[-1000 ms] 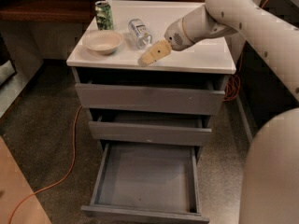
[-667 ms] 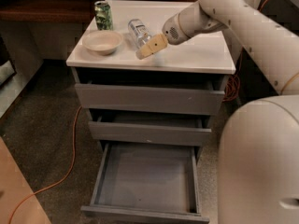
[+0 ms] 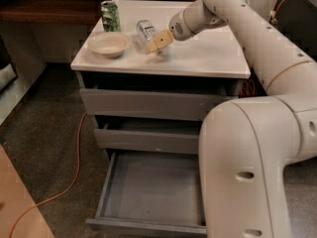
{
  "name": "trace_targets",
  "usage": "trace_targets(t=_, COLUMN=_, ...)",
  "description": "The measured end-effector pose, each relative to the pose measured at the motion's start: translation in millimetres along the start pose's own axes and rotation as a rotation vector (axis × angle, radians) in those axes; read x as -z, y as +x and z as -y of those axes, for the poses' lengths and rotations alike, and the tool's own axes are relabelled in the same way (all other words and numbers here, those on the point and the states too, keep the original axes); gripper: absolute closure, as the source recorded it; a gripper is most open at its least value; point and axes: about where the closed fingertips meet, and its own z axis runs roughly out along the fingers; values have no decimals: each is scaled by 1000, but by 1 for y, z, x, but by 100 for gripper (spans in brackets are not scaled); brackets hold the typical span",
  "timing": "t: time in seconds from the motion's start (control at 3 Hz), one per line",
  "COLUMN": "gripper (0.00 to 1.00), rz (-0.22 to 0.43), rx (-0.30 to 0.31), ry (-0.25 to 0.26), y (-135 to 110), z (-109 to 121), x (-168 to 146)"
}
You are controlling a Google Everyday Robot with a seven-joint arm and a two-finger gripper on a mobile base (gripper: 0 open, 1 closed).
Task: Place blue plastic bottle into bottom drawer
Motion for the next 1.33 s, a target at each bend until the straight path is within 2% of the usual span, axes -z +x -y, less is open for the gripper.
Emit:
trace_targets(t=0.67, gripper=0, rz=-21, rx=-28, ry=-19, y=-8, z=3, x=-34)
trace_targets(t=1.0, gripper=17, rz=-40, rx=-38, ry=-29, y=-5, z=2, x=-43)
trace_targets(t=1.33, gripper=42, rz=-38, rx=-48, ry=-18, y=-3, z=5, x=-38)
